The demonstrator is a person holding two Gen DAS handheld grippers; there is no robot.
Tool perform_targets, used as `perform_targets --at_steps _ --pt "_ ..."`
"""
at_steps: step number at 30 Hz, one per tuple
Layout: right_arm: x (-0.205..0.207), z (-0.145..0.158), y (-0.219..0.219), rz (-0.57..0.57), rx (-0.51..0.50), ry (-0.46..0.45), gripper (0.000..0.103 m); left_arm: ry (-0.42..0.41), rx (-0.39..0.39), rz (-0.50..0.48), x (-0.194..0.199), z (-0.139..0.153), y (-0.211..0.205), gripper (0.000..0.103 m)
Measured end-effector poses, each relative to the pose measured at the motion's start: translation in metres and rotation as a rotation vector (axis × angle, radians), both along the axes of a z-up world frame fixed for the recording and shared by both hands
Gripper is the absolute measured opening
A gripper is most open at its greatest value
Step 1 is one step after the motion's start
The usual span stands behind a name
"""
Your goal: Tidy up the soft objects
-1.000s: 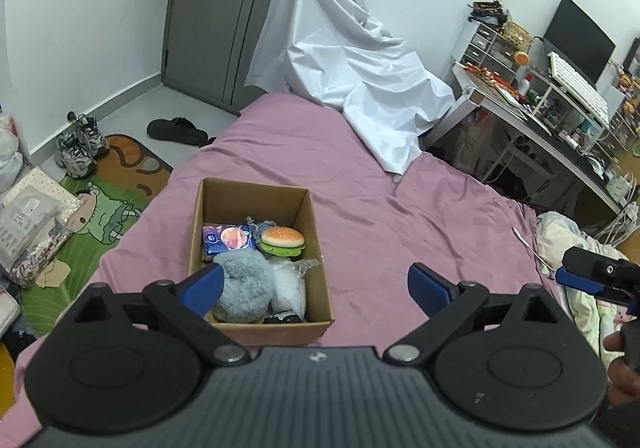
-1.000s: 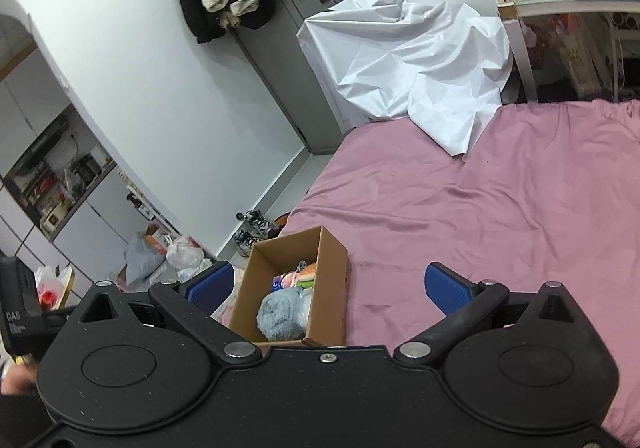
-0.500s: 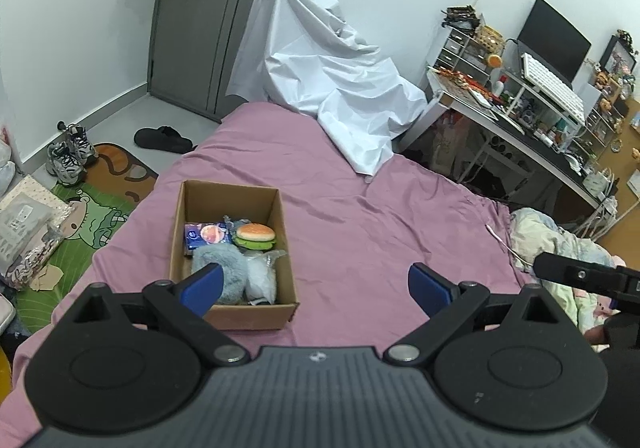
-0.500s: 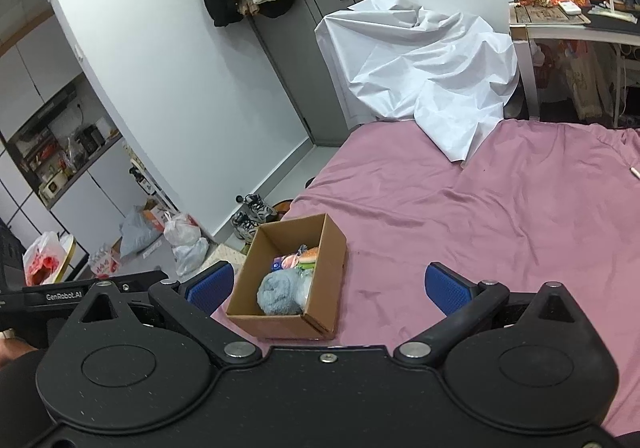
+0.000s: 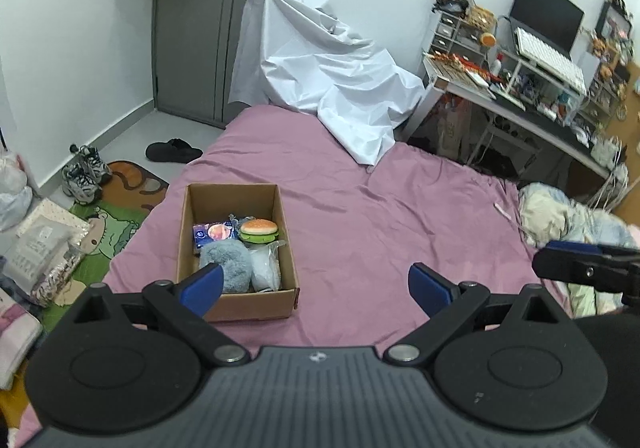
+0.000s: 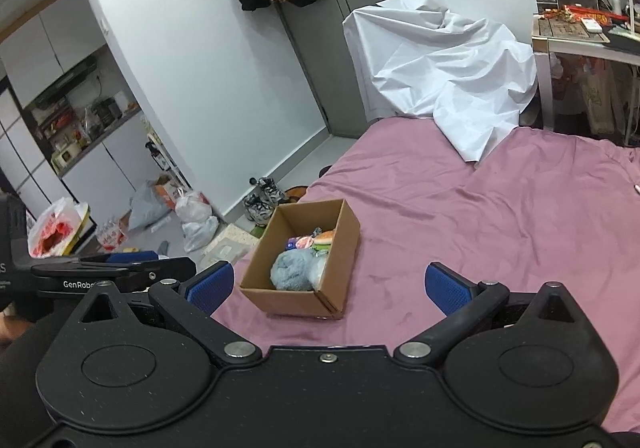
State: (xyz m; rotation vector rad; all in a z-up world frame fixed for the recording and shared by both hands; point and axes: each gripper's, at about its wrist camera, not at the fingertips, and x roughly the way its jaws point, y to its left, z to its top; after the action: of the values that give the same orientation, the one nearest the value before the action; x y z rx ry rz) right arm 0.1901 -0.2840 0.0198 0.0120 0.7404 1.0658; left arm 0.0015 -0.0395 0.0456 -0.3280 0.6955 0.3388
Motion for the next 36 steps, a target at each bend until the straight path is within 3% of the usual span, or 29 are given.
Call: perform_targets --at_steps 16,36 --pt "-0.003 -0.004 0.011 0.017 -0.019 0.036 0.103 0.032 0.038 0.046 -0.001 -0.002 -0.007 0.102" --pt "-0.009 -0.003 0.023 0.026 -0.040 0.045 0.103 0.056 0.012 0.071 -0.001 -0.007 -0.004 0.102"
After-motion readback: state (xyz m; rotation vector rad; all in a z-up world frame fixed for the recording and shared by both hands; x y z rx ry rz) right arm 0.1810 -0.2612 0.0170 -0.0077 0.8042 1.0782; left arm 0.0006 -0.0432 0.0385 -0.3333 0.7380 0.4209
